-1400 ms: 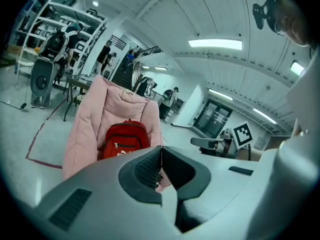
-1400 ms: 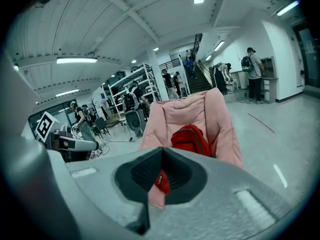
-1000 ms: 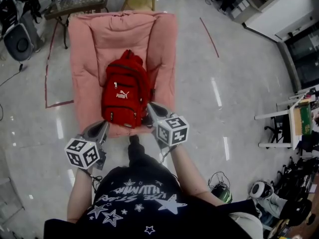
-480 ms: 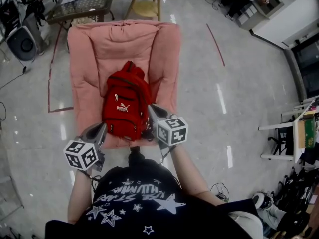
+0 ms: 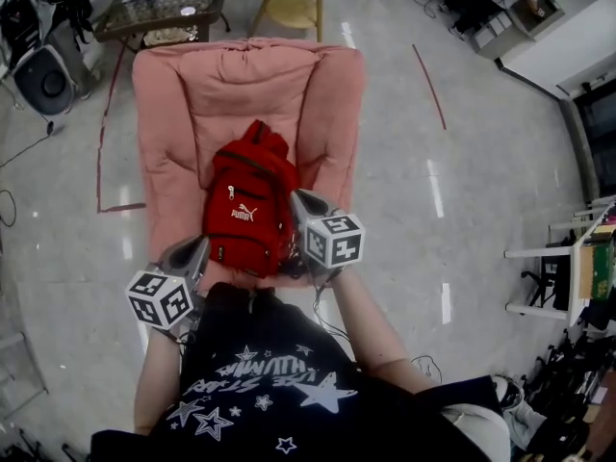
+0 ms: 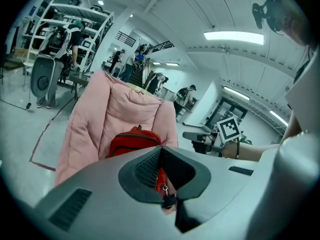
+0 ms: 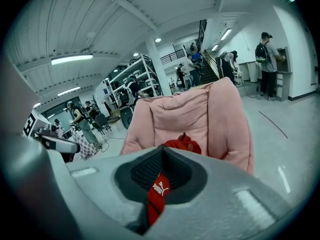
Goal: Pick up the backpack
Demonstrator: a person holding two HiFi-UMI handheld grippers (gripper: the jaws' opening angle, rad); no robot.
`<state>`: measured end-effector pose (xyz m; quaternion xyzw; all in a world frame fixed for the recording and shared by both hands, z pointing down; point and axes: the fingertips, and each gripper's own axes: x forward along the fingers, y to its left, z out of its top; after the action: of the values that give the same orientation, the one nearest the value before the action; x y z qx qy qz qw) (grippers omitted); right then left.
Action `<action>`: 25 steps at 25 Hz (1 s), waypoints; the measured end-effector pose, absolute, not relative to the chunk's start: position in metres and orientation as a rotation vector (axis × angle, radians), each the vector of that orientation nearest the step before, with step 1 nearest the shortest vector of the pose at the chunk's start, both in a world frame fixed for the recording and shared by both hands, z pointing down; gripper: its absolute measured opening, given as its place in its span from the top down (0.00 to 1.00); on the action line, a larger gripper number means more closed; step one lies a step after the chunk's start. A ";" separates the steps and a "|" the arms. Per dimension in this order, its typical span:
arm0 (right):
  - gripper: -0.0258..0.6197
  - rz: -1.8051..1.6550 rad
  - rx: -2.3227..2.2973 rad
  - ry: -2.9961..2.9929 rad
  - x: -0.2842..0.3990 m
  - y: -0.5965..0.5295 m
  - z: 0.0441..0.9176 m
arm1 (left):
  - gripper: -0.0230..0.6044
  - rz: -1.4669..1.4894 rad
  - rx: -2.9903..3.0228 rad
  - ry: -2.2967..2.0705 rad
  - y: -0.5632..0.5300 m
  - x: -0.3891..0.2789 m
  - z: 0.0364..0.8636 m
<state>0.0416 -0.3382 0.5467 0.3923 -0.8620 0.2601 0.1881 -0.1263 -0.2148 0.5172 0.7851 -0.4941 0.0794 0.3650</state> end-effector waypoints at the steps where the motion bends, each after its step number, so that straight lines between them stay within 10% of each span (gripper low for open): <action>1: 0.96 0.734 1.113 -2.410 0.039 -0.340 0.549 | 0.95 0.202 2.013 -1.263 -0.216 -0.130 0.519; 11: 0.33 0.691 1.248 -2.216 0.019 -0.363 0.583 | 0.95 0.247 2.050 -1.129 -0.269 -0.163 0.541; 25: 0.32 0.554 1.204 -2.040 0.005 -0.400 0.638 | 0.95 0.356 2.060 -0.940 -0.339 -0.173 0.613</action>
<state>0.0054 -0.3997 0.6375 0.4642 -0.7865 0.2134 0.3470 -0.1732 -0.3391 0.6127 0.8189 -0.3736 0.1416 0.4120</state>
